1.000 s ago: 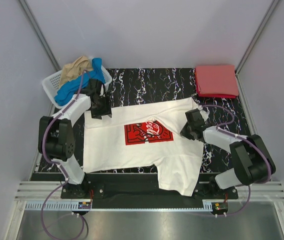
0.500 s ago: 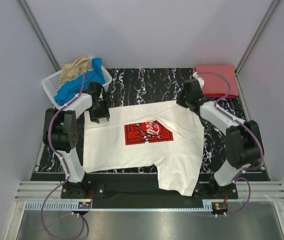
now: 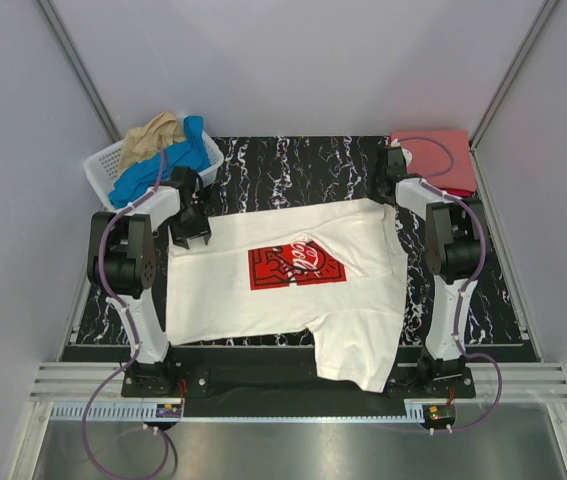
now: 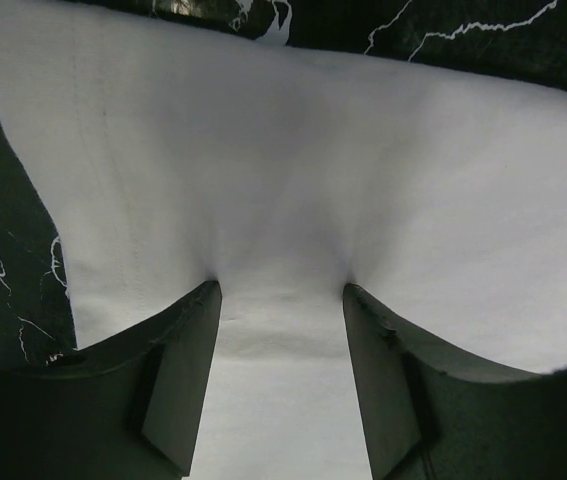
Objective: Fold and stack the t-shirts
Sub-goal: Fold the tshirt
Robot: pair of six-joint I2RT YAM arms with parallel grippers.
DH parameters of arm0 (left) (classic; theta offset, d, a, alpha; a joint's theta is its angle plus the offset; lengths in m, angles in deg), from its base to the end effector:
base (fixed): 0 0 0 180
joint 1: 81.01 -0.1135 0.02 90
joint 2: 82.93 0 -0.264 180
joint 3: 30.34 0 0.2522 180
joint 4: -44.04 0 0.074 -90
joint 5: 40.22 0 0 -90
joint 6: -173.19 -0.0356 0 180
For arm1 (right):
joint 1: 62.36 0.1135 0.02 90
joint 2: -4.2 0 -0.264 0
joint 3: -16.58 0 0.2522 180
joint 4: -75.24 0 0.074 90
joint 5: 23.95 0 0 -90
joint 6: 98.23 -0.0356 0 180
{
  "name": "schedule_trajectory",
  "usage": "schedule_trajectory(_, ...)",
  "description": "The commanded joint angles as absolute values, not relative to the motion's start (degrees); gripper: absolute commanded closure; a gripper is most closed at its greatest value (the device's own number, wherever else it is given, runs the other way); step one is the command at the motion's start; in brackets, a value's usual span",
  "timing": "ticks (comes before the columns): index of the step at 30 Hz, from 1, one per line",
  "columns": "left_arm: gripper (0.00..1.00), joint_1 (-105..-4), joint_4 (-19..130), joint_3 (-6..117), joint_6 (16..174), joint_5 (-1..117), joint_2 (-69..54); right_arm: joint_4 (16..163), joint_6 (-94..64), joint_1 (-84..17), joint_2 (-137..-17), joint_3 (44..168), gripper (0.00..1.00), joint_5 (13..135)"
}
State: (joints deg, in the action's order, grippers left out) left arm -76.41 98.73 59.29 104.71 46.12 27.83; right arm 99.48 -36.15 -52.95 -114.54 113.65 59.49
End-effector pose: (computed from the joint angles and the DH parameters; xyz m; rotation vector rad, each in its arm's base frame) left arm 0.3746 -0.0279 0.1633 -0.4360 2.8531 0.0087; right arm 0.4519 0.0708 0.1733 0.4358 2.3322 0.1786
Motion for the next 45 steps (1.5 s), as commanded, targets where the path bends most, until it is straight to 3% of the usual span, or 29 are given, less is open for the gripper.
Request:
schedule_trajectory(1, 0.41, -77.14, 98.06, 61.02, 104.99, 43.46, 29.30, 101.83, -34.59, -54.88, -119.79, 118.32, 0.84, 58.93)
schedule_trajectory(11, 0.41, -78.20, 98.23, 62.25, 105.96, 44.15, 30.18, 104.64, -36.27, -56.56, -128.51, 129.03, 0.84, 63.06)
schedule_trajectory(18, 0.41, -78.38, 99.73, 66.82, 105.17, 48.45, 28.52, 109.55, -35.21, -56.65, -135.37, 143.98, 0.84, 67.46)
schedule_trajectory(21, 0.41, -76.89, 99.73, 66.65, 104.46, 49.52, 22.38, 112.98, -35.65, -56.91, -131.70, 146.27, 0.80, 65.45)
schedule_trajectory(25, 0.41, -70.06, 97.98, 65.95, 106.39, 54.78, 13.42, 117.20, -37.84, -57.44, -123.08, 144.17, 0.65, 59.65)
schedule_trajectory(28, 0.42, -64.25, 92.54, 63.41, 111.04, 59.78, 9.72, 123.26, -41.26, -57.53, -114.74, 138.30, 0.64, 56.48)
schedule_trajectory(31, 0.44, -58.28, 84.02, 59.89, 116.67, 64.71, 8.74, 125.82, -46.71, -57.53, -103.32, 124.16, 0.63, 57.44)
schedule_trajectory(36, 0.46, -49.56, 74.17, 59.87, 121.15, 65.07, 13.56, 126.18, -53.48, -57.62, -86.28, 99.72, 0.53, 60.60)
schedule_trajectory(45, 0.48, -40.76, 61.59, 61.11, 125.55, 65.42, 27.79, 123.81, -55.34, -57.53, -76.31, 82.12, 0.58, 64.39)
